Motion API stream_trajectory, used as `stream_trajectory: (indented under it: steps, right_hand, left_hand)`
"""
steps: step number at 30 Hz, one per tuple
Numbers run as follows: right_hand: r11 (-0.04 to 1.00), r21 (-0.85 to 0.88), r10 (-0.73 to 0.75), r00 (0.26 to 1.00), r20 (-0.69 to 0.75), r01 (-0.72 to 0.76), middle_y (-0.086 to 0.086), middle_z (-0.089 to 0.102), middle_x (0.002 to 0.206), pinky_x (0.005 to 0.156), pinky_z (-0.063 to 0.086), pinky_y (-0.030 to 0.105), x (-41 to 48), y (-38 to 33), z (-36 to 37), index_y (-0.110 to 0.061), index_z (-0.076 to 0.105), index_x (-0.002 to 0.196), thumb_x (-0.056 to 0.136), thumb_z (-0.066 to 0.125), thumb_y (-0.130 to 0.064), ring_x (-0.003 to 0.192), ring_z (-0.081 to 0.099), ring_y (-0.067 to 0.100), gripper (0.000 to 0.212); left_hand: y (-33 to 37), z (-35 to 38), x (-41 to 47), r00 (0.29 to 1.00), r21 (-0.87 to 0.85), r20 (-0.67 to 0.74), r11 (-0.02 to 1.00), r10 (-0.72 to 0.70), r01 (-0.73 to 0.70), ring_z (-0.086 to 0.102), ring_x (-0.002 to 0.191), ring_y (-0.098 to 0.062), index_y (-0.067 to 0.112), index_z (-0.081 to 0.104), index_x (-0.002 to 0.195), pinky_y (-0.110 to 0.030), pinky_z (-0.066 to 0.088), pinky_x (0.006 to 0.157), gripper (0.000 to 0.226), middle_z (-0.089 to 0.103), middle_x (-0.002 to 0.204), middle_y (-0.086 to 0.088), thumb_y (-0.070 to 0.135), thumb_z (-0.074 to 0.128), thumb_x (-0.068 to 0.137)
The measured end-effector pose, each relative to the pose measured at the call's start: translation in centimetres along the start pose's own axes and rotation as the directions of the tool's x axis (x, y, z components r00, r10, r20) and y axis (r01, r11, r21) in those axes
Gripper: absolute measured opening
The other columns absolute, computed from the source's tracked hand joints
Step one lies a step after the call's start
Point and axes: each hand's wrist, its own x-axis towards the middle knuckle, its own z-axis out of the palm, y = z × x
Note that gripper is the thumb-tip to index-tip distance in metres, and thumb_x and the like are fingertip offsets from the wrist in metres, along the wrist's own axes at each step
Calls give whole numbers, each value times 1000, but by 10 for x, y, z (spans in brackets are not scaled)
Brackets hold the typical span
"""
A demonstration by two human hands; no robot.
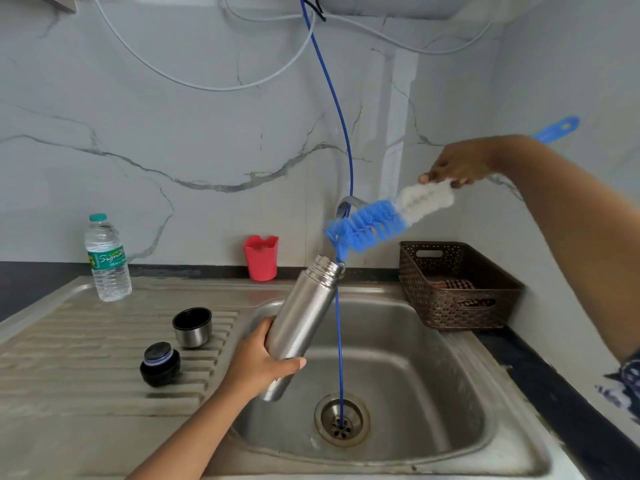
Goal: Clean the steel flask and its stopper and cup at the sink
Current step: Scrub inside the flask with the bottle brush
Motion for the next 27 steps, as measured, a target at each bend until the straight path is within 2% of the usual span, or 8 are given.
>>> stream_trajectory:
  steps: [3,5,7,10,15,19,23,27]
  right_hand:
    - [992,114,-40,995,-89,50,11,59,76,60,37,27,-9,7,35,-7,64,108,93,44,-52,65,49,20,51]
    - [980,168,-84,986,-144,108,11,65,98,77,42,31,-18,5,60,-8,61,118,93,42,-52,81,59,22,54]
    - [957,247,-102,974,-201,151,6,64,107,85,41,34,-29,-1,83,-11,61,119,93,44,-51,90,60,21,50]
    - [926,310,-113,943,-314,214,3,62,105,81,39,31,-47,-12,111,-18,60,119,93,49,-45,94,57,20,39]
    - [943,201,-138,863,-486,264,-7,58,70,62,39,29,-64,-29,151,-25,54,128,93,47,-48,74,60,14,43]
    - [949,141,-135,765,-630,283,3,69,95,66,42,32,-65,-29,178,-28,51,133,95,46,-44,92,64,25,41]
    - [964,183,-45,798,-601,193,5,68,108,68,41,33,-50,-45,183,-27,47,135,98,44,-42,100,62,28,41]
    - [996,34,-54,859,-508,82,8,66,105,70,46,35,-4,-90,174,-26,44,136,100,41,-36,94,62,28,37]
  left_hand:
    - [3,-2,0,990,-290,82,947,-117,136,67,88,-10,34,55,110,-19,50,64,70,70,99,5,38,88,48]
    - [6,-4,1,981,-403,118,895,-155,190,68,90,-17,30,57,109,-24,52,68,77,71,100,-1,48,81,38]
    - [6,-5,1,974,-440,153,871,-167,219,68,92,-20,29,58,107,-28,53,73,79,71,101,-4,49,81,35]
    - [6,-8,0,966,-447,199,862,-165,239,70,90,-22,25,60,110,-31,54,74,94,74,96,-5,53,87,24]
    - [9,-14,-1,960,-517,226,814,-168,264,70,79,-21,22,60,106,-33,55,69,79,75,84,-3,45,79,34]
    - [6,-24,-1,953,-543,231,786,-198,295,68,74,-22,17,59,107,-37,55,71,82,73,78,-6,43,79,32]
    - [7,-31,1,954,-542,203,785,-222,299,69,69,-21,12,60,111,-33,55,60,101,73,77,-7,46,86,20]
    - [2,-50,9,952,-598,122,745,-280,296,67,72,-25,10,56,116,-35,54,59,106,70,83,-10,49,86,22]
